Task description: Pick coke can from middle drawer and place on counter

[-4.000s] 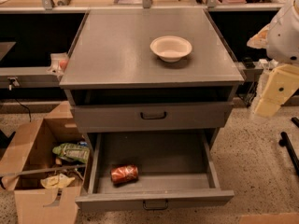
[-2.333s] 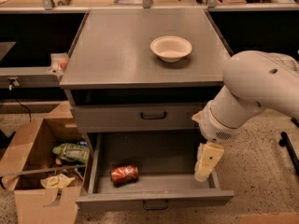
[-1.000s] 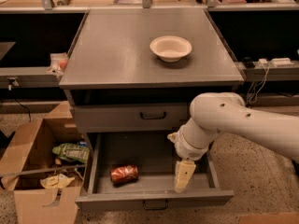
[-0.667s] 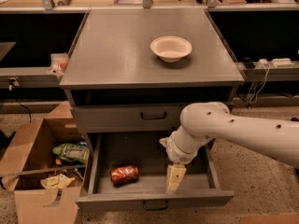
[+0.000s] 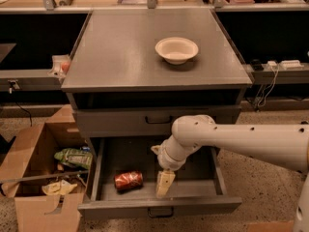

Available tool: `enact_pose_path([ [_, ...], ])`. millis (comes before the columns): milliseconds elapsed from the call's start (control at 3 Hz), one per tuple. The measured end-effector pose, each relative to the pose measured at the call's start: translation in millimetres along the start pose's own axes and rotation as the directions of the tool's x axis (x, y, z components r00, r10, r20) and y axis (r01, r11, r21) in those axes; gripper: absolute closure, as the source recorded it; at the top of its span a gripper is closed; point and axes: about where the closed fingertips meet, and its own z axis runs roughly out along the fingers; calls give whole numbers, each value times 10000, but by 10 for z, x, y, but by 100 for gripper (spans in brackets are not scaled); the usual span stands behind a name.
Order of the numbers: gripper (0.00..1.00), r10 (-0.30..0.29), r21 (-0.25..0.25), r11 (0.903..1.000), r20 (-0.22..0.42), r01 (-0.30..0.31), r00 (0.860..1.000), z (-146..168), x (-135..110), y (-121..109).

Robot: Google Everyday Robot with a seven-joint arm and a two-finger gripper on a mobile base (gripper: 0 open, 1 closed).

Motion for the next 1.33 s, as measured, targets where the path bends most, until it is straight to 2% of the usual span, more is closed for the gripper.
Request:
enact_pose_path([
  [667,0,3,112,9999,253,-6,9997,118,2,-53],
  [1333,0,386,786,9957,1234,-485,9916,476,-79,-360],
])
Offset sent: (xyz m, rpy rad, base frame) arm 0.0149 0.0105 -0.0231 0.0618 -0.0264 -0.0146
